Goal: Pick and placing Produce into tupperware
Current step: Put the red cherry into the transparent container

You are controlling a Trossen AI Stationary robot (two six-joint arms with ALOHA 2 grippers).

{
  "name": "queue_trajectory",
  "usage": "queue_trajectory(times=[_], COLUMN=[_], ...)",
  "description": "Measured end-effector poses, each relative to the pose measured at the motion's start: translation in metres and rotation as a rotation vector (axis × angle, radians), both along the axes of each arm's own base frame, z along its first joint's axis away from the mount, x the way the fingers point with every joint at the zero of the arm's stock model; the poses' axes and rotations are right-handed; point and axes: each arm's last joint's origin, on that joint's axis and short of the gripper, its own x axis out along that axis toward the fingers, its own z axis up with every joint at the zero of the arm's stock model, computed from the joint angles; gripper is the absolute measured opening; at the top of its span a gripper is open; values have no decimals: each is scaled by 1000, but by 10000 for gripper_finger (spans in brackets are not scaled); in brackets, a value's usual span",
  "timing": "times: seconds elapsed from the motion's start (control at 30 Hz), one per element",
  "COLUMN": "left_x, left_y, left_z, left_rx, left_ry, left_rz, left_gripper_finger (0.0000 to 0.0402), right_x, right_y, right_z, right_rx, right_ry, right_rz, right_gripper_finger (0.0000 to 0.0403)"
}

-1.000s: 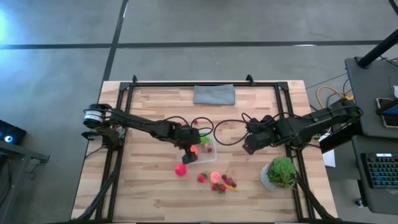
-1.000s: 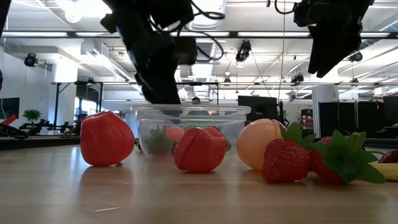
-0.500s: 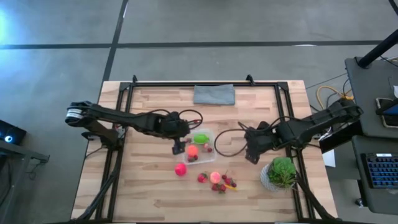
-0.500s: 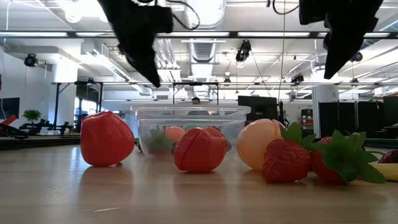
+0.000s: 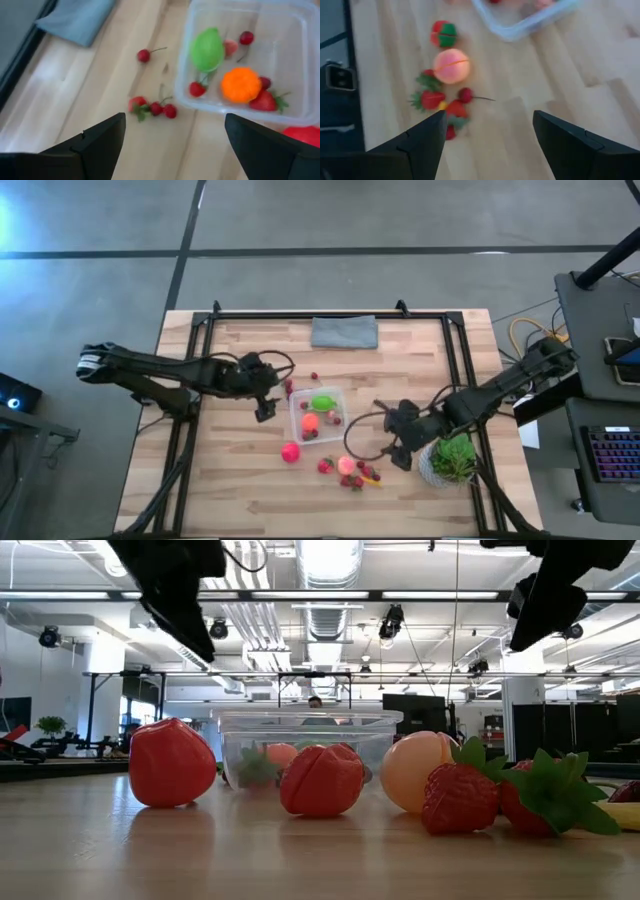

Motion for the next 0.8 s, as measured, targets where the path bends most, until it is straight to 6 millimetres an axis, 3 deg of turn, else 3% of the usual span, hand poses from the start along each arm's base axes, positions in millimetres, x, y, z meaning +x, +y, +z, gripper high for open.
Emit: queue_trajectory(times=[0.2, 0.4, 0.6, 0.8], left_x=[-30, -52, -59, -59], left_y=[-3, -9, -11, -11], left_z=[-10, -21, -26, -32], left_rx=[-39, -90, -115, -99], left_ry=[-24, -57, -123, -112], left_rz=[-17, -33, -68, -87], left_gripper_finger=[325, 325, 325, 325], right_x=[32, 53, 62, 61], right_y=[51, 86, 105, 101], right_z=[-17, -38, -42, -53], right_rx=[-25, -121, -153, -100], right_ry=[-2, 227, 317, 374], right_rz=[189, 184, 91, -113], right_gripper_finger=[271, 244, 227, 213])
